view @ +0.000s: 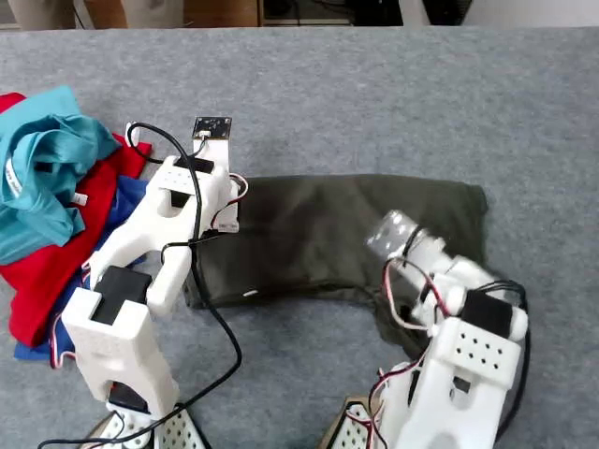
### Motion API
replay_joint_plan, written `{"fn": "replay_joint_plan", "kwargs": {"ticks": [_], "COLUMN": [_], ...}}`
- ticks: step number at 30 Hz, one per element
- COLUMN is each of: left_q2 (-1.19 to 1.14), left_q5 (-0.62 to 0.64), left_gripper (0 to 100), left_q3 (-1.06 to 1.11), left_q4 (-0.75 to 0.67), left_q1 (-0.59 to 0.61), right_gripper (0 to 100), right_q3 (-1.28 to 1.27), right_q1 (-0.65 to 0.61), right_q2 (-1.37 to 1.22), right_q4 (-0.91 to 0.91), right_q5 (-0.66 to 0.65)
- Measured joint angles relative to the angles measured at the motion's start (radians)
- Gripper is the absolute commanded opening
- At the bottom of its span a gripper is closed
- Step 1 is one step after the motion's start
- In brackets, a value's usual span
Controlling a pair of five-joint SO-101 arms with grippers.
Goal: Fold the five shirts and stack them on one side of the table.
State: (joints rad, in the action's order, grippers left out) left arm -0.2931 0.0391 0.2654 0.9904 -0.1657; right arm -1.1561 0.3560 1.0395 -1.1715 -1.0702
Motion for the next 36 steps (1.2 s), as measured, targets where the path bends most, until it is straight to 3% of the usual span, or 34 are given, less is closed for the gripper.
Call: {"fn": "replay_joint_plan", "kwargs": {"ticks": [5, 10, 17, 25, 32, 36], "left_q2": [-0.002, 0.011, 0.037, -0.048, -0.084, -0.086], "left_q5": [-0.003, -0.003, -0.003, 0.000, 0.000, 0.000], "left_gripper": [2, 2, 2, 2, 2, 2], "left_q3": [-0.035, -0.080, -0.094, -0.092, -0.137, -0.178], "left_q4": [0.081, 0.201, 0.158, 0.032, 0.000, 0.064], "left_q1": [0.000, 0.000, 0.006, 0.100, 0.157, 0.160], "right_gripper": [0.3, 0.2, 0.2, 0.2, 0.2, 0.2], "right_q3": [0.176, 0.413, 0.816, 1.105, 1.333, 1.465], "right_q1": [0.000, 0.002, 0.025, 0.026, 0.092, 0.130], "right_q2": [-0.092, -0.371, -0.908, -1.392, -1.611, -1.616], "right_q4": [0.091, 0.146, 0.150, 0.157, 0.114, 0.003], "right_q5": [0.120, 0.227, 0.336, 0.358, 0.440, 0.443]}}
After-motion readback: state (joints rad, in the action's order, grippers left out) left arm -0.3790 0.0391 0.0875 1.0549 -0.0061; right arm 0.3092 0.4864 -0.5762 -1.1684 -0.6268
